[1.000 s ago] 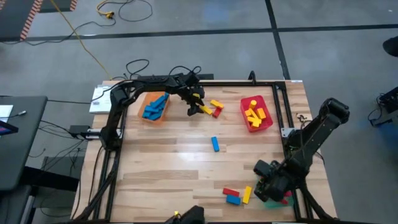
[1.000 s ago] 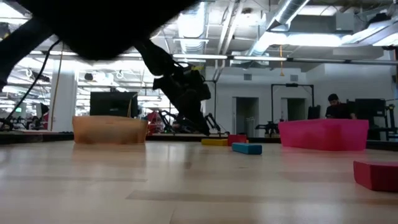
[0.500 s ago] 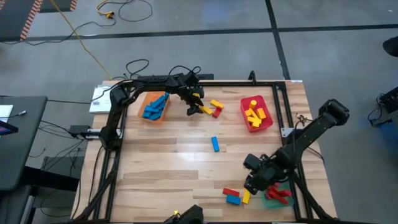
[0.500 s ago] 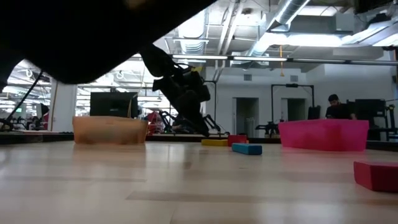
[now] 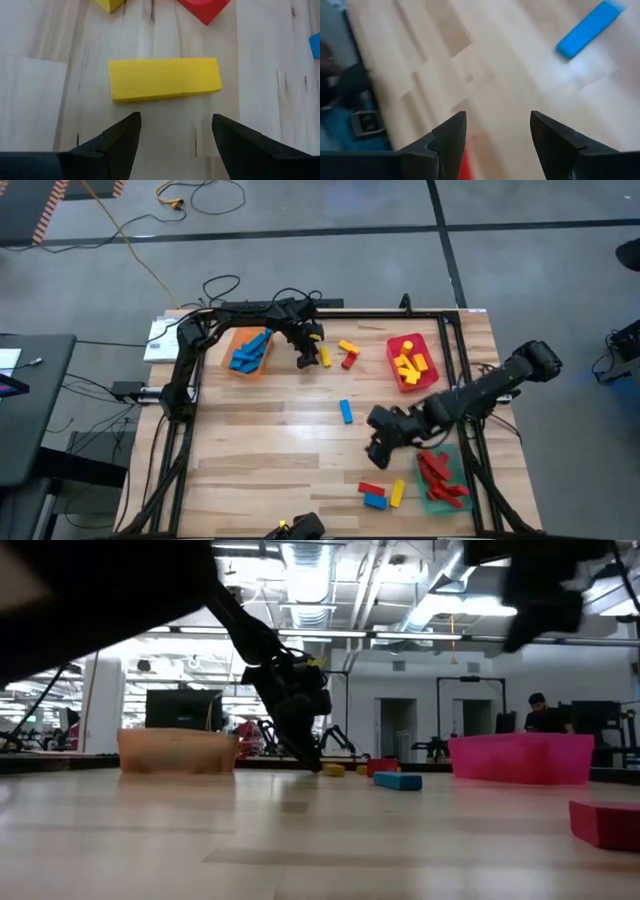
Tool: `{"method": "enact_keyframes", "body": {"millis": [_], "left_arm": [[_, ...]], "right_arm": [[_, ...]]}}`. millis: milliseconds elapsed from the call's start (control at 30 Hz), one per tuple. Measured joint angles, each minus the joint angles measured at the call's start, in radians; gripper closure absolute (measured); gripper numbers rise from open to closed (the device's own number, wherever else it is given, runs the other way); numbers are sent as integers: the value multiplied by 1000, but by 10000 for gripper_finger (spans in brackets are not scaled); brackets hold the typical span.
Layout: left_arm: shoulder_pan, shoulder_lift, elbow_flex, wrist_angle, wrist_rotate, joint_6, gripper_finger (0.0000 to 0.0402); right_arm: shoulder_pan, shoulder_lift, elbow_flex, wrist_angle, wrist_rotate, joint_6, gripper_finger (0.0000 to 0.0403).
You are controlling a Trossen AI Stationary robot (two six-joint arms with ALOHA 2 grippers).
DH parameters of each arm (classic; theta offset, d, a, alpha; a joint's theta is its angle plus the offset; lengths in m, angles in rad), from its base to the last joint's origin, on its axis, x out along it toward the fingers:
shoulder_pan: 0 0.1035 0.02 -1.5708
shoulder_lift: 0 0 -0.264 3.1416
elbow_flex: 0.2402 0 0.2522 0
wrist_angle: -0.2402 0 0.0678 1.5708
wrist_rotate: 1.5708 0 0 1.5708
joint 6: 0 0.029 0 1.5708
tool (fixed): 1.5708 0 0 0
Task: Sort blocks
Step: Put the yellow rectangle block into the red bin
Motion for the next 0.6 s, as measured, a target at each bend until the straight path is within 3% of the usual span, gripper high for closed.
{"method": "enact_keyframes", "body": {"millis": [300,600], "left_arm": [[-8,-54,-2,-118,-29,26,157],[-20,-159,0,-146,-25,-26,157]], "right_arm": [[-248,52,0,17,2,-318,168],[-503,219,0,205,-46,-563,168]]}}
